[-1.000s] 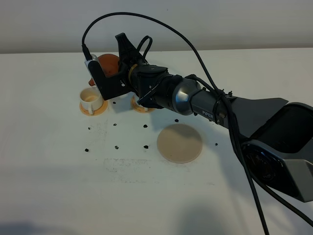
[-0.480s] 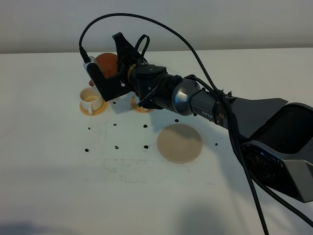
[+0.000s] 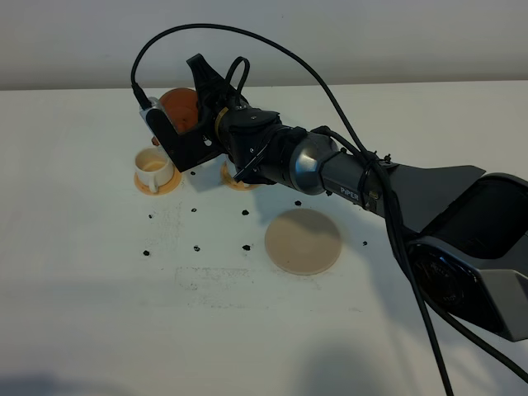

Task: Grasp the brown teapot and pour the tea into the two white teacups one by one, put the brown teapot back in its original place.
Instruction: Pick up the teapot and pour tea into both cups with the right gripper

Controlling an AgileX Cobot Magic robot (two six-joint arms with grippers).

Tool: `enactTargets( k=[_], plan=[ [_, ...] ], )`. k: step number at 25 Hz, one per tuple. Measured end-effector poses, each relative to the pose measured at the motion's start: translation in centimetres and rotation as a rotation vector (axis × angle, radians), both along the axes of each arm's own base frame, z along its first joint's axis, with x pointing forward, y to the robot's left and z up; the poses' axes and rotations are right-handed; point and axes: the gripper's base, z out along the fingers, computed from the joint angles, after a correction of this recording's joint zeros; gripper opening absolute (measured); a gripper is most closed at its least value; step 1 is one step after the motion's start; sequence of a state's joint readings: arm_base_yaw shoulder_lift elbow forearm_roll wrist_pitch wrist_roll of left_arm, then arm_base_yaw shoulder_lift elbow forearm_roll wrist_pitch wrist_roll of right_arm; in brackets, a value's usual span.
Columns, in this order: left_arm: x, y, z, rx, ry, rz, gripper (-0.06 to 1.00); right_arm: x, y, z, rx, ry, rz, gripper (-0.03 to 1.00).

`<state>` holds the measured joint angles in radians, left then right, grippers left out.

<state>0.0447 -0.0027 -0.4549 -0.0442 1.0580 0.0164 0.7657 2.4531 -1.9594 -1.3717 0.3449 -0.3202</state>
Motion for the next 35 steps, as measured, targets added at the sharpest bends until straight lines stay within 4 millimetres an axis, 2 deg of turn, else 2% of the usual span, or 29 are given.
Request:
enactTargets(
  k=[35],
  plan=[
    [0.0,0.0,0.0,0.001,0.0,-0.001,0.31,-0.31,0.52,0.2,-0.1,-0.068,0.073,0.11]
  ],
)
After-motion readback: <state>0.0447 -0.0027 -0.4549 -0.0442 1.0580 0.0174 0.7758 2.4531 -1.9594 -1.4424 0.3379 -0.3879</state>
